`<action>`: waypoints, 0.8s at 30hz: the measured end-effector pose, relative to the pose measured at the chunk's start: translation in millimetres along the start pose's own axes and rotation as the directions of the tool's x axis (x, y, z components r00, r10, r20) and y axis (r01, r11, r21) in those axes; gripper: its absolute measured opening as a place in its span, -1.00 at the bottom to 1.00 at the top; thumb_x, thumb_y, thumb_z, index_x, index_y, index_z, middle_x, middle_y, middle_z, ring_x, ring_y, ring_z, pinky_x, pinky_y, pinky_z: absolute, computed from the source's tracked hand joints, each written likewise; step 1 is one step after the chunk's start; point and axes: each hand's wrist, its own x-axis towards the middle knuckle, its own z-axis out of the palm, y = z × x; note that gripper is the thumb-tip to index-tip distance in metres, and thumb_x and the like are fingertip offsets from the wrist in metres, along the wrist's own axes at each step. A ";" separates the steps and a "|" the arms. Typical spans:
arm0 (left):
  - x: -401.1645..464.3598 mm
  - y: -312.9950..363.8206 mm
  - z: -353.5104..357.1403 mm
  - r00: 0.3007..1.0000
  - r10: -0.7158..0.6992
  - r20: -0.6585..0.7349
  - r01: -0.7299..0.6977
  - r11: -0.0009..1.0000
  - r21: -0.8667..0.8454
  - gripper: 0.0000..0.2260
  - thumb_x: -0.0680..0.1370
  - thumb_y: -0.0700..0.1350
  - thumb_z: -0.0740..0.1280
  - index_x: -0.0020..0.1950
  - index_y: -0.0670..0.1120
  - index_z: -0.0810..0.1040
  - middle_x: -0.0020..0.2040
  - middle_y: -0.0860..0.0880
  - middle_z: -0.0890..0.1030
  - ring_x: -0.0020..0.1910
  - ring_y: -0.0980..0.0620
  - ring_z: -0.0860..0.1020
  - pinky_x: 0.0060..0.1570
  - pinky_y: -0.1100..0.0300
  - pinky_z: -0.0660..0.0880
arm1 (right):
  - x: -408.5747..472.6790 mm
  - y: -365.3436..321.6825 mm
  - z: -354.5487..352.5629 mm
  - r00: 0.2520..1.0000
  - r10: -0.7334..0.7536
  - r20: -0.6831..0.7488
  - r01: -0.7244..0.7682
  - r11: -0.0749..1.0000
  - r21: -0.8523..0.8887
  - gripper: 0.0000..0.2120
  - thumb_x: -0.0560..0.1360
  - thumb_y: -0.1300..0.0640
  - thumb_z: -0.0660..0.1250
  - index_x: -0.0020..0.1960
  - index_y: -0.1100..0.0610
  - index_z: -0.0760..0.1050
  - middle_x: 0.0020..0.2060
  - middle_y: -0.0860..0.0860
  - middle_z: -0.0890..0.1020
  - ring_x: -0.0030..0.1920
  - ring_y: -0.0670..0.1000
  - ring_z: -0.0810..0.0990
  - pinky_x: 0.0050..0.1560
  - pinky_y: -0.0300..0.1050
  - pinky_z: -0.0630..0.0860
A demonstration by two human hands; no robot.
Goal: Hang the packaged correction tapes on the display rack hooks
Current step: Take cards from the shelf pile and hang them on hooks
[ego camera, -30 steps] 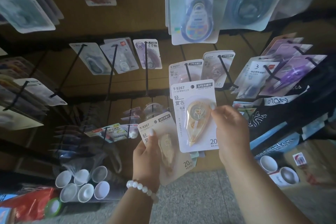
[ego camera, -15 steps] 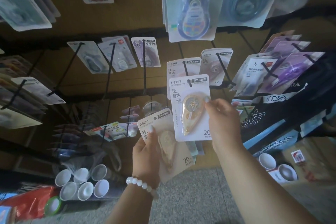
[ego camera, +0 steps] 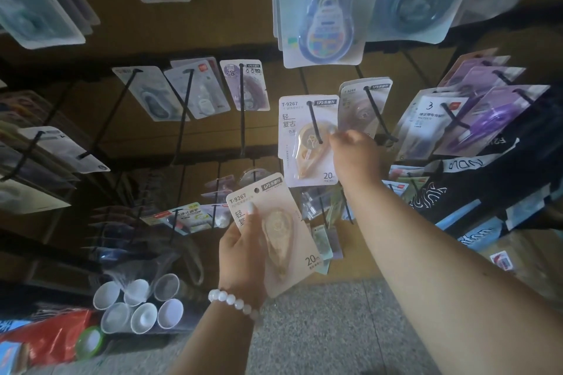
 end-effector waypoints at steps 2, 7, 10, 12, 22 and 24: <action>1.4 -0.5 0.2 1.000 0.008 -0.005 -0.008 1.000 0.007 -0.70 0.58 0.12 0.25 -0.21 -0.04 0.60 -0.28 -0.01 0.59 -0.24 0.02 0.55 -0.16 0.14 0.45 | -1.7 2.0 0.9 1.000 0.000 0.016 0.000 1.000 -0.003 -0.67 0.55 -0.06 0.20 0.03 0.18 0.55 -0.23 -0.02 0.55 -0.19 0.01 0.49 -0.33 -0.20 0.29; 1.1 -0.5 3.4 1.000 0.002 0.008 -0.002 1.000 0.020 -0.71 0.58 0.11 0.25 -0.18 -0.04 0.61 -0.25 0.01 0.65 -0.19 -0.01 0.60 -0.12 0.11 0.49 | -38.4 12.0 -9.1 0.999 0.028 -0.025 -0.026 0.997 0.071 -0.69 0.52 -0.08 0.23 0.09 0.14 0.48 -0.06 -0.04 0.56 -0.05 -0.02 0.50 -0.13 -0.17 0.31; -0.6 1.6 6.8 0.999 -0.001 0.033 0.000 1.000 0.021 -0.71 0.58 0.10 0.27 -0.20 -0.04 0.62 -0.25 0.00 0.69 -0.18 -0.04 0.64 -0.09 0.06 0.53 | -68.9 20.0 -18.5 0.992 -0.015 0.122 -0.004 0.988 0.156 -0.77 0.50 -0.14 0.24 -0.11 0.01 0.51 -0.17 -0.06 0.62 -0.10 -0.05 0.58 -0.18 -0.16 0.41; -2.0 2.7 10.1 0.997 0.016 0.071 -0.019 0.999 0.035 -0.69 0.58 0.09 0.27 -0.25 -0.02 0.66 -0.28 0.00 0.71 -0.19 -0.07 0.66 -0.06 -0.02 0.57 | -84.3 22.7 -22.5 0.974 -0.044 0.224 0.002 0.983 0.185 -0.85 0.49 -0.13 0.27 -0.17 -0.09 0.51 -0.19 -0.16 0.63 -0.13 -0.18 0.57 -0.18 -0.23 0.43; -16.2 39.6 33.5 0.936 0.297 0.187 -0.319 0.942 0.100 -0.77 0.52 0.00 0.39 -0.23 -0.14 0.62 -0.32 -0.08 0.69 -0.33 0.03 0.59 -0.25 -0.03 0.60 | -88.6 27.6 -49.4 0.987 -0.143 -0.074 0.160 0.919 0.360 -0.92 0.46 0.08 0.39 -0.21 -0.04 0.54 -0.39 -0.20 0.62 -0.36 -0.29 0.52 -0.34 -0.49 0.38; -13.7 51.1 41.1 0.921 0.347 0.176 -0.375 0.912 0.168 -0.77 0.51 0.02 0.39 -0.26 -0.09 0.61 -0.41 0.06 0.62 -0.41 0.12 0.54 -0.31 0.12 0.55 | -82.6 23.6 -51.6 0.982 -0.159 -0.103 0.184 0.932 0.313 -0.95 0.47 0.07 0.37 -0.18 -0.02 0.53 -0.36 -0.17 0.60 -0.35 -0.29 0.52 -0.36 -0.48 0.38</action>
